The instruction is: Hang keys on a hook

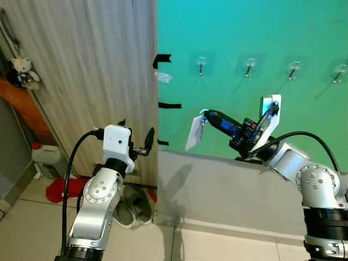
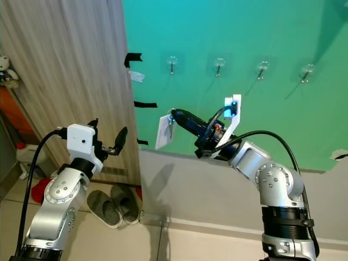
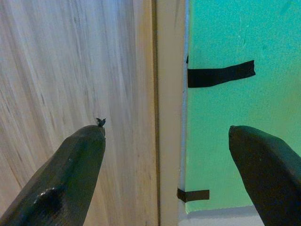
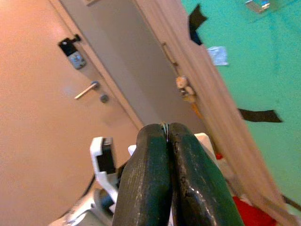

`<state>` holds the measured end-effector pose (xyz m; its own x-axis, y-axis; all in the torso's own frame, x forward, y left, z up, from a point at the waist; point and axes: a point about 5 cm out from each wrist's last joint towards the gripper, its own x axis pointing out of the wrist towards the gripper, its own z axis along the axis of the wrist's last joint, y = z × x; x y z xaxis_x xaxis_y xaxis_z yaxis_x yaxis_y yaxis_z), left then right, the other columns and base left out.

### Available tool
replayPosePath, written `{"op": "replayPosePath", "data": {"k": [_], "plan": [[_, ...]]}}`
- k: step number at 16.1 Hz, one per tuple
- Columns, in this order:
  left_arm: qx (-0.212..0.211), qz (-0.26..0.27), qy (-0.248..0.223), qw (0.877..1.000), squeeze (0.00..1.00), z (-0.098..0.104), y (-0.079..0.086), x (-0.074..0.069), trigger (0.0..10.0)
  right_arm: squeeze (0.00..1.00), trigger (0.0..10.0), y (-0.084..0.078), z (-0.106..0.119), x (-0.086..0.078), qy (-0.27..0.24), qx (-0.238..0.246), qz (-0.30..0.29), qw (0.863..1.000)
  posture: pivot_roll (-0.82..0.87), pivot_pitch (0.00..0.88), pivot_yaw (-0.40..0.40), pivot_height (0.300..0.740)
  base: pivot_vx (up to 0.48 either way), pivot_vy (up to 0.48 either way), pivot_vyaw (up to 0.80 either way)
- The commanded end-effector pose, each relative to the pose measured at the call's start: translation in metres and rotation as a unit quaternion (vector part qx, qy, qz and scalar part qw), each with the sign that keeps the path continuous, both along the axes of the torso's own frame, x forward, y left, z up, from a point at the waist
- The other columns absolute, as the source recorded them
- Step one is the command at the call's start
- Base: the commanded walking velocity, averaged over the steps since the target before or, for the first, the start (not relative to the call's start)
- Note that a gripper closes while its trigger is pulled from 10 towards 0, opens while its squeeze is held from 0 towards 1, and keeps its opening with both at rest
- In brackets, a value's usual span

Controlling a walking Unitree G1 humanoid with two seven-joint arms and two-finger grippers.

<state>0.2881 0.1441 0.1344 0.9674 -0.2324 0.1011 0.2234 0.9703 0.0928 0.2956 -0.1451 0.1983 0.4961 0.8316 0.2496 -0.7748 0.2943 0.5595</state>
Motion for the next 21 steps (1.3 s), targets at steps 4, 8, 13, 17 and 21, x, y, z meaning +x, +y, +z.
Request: {"op": "replayPosePath", "data": {"k": [4,8,13,17,21], "plan": [[-0.002,-0.005,-0.001,1.0,0.0,0.003,-0.003,0.003,10.0,0.0,10.0,-0.005,0.016,0.001,-0.012,0.032,0.008,0.999,0.07,0.0,-0.033,0.74,0.0,0.0,0.0],[-0.001,-0.006,0.0,1.0,0.0,0.002,-0.003,0.001,10.0,0.0,10.0,-0.003,0.016,0.001,-0.006,0.045,0.01,0.999,0.07,0.0,-0.034,0.74,0.0,0.0,0.0],[0.0,-0.01,-0.001,1.0,0.0,0.002,-0.005,0.003,10.0,0.0,10.0,-0.002,0.015,0.016,-0.012,0.053,-0.033,0.998,0.07,0.0,-0.037,0.74,0.0,0.0,0.0],[0.0,-0.01,-0.002,1.0,0.0,0.002,-0.005,0.004,10.0,0.0,10.0,0.004,0.013,0.036,-0.013,0.046,-0.087,0.995,0.08,0.0,-0.039,0.74,0.0,0.0,0.0],[0.001,-0.015,-0.006,1.0,0.0,0.004,-0.009,0.006,10.0,0.0,10.0,0.026,0.012,0.053,-0.033,0.022,-0.102,0.994,0.09,0.0,-0.045,0.74,0.0,0.0,0.0]]}}
